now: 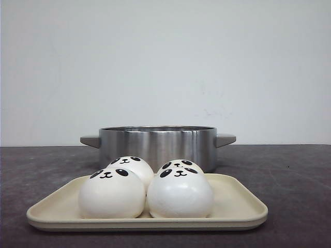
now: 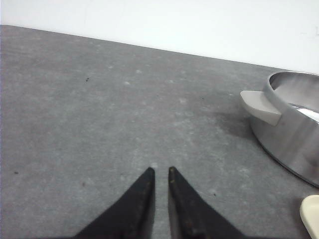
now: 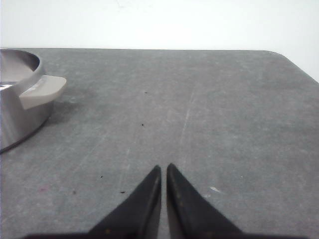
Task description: Steam buns
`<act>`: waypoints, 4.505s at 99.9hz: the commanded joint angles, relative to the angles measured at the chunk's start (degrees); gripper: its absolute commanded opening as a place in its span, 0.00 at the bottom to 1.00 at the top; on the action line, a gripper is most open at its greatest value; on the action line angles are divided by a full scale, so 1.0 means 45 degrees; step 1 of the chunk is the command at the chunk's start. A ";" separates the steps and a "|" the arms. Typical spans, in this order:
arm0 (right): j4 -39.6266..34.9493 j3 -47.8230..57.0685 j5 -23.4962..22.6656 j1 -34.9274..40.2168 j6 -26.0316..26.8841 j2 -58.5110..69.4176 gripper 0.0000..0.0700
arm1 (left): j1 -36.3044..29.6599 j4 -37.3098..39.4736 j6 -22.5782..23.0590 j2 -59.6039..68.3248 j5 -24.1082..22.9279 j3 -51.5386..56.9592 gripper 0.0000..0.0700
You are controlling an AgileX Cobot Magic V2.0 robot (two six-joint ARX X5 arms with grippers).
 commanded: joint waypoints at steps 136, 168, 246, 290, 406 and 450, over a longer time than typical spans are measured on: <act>-0.3313 0.9117 -0.2798 0.0034 0.1632 0.3245 0.01 | -0.0092 -0.3745 -0.0971 0.4847 0.2793 0.9194 0.00; -0.4843 1.2439 -0.3818 0.0034 0.1617 0.5022 0.72 | -0.0646 -0.4051 -0.0845 0.6475 0.2788 1.2070 0.47; -0.2905 1.3342 -0.5736 0.2516 0.3021 1.0982 0.94 | -0.1749 -0.5960 -0.1112 0.6271 0.2769 1.2070 0.97; -0.4648 1.4741 -0.2030 0.7669 0.4430 1.7194 0.90 | -0.1885 -0.6431 -0.1972 0.6271 0.2783 1.2070 0.97; -0.5508 1.5431 -0.1923 0.8408 0.5659 2.3139 0.72 | -0.2205 -0.6805 -0.1923 0.6271 0.2725 1.2070 0.97; -0.6013 1.5441 -0.1156 0.8646 0.5459 2.3576 0.01 | -0.2356 -0.6897 -0.1919 0.6271 0.2681 1.2070 0.97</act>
